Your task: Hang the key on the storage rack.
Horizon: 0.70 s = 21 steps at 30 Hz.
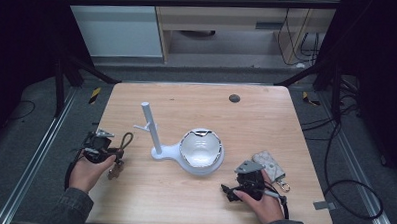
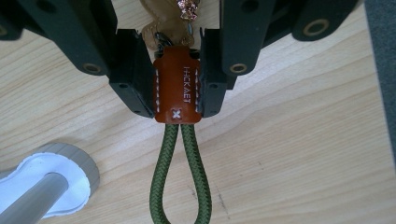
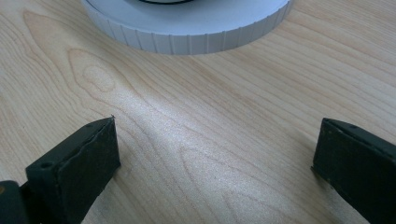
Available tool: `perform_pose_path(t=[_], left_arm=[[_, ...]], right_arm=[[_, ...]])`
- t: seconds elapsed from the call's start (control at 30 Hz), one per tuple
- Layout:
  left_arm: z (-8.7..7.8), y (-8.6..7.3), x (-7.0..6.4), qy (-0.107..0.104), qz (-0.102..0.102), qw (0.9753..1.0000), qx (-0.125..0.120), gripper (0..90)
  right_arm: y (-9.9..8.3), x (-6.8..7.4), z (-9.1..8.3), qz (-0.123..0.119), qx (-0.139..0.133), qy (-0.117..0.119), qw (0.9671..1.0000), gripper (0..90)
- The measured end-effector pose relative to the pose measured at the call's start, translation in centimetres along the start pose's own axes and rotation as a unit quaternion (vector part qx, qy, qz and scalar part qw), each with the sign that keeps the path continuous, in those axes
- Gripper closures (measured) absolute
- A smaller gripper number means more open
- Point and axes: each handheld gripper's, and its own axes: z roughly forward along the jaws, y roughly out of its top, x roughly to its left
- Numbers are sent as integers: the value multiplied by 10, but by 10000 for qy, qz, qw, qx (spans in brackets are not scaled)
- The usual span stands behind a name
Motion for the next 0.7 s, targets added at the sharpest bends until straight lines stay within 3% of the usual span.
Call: perform_pose_path(t=[0.37,0.63,0.7], left_arm=[[-27,-2,-9,-111,222,9978,-610,661],[-47,-2,-21,-183,430,9944,-947,661],[-53,-2,-26,-211,495,9926,-1091,661]], right_arm=[[4,-5,4,116,5,-121,9999,2],[5,-7,6,142,6,-164,9998,2],[5,-7,6,145,7,-166,9998,2]])
